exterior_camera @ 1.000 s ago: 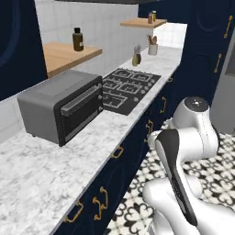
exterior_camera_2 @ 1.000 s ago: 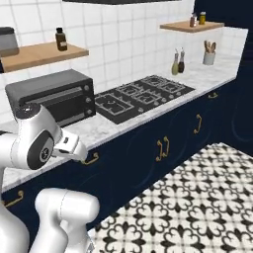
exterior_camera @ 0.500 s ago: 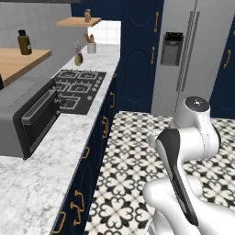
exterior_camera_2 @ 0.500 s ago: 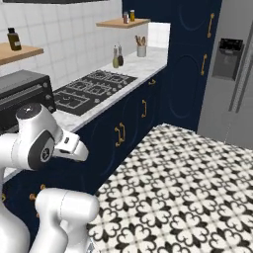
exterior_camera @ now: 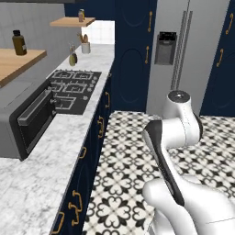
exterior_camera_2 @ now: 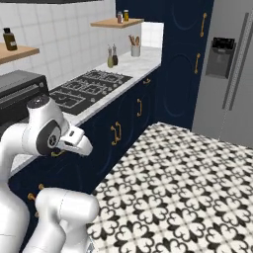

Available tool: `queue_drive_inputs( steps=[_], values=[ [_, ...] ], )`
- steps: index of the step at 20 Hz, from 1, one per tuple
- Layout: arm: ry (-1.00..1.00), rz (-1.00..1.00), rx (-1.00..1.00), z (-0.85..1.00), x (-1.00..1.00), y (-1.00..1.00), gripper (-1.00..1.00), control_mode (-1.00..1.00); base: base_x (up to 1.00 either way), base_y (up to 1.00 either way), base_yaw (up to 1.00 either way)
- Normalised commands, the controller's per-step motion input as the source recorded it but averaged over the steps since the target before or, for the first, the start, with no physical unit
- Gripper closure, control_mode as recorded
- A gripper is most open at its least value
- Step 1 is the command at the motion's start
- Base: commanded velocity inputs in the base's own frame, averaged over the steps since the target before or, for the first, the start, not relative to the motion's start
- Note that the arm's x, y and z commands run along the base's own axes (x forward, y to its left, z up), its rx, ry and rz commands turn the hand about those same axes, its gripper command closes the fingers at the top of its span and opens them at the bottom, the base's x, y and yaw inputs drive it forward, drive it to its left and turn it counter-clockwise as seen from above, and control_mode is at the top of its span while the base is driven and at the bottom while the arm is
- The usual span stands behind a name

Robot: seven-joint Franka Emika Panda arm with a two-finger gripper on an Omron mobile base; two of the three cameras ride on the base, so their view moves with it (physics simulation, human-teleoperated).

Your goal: Take a straw from the drawer in front and place it inside the glass cup on the dining counter.

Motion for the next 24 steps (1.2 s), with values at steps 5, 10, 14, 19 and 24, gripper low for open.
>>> queue_drive_inputs(
  steps=[5,10,14,19,24],
  values=[
    [0.50,0.28,0.23,-0.17,1.00,-0.14,-1.00,-1.00,0.00,0.00,0.00],
    [0.38,0.29,0.43,-0.73,0.95,-0.06,-1.00,-1.00,0.00,0.00,0.00],
    [0.14,0.20,0.59,-1.00,0.60,-0.02,-1.00,-1.00,0.00,0.00,0.00],
    [-0.02,0.22,0.57,-0.85,0.29,0.00,-1.00,-1.00,0.00,0.00,0.00],
    [-0.13,0.15,0.46,-0.12,0.21,0.23,-1.00,-1.00,0.00,0.00,0.00]
  ],
)
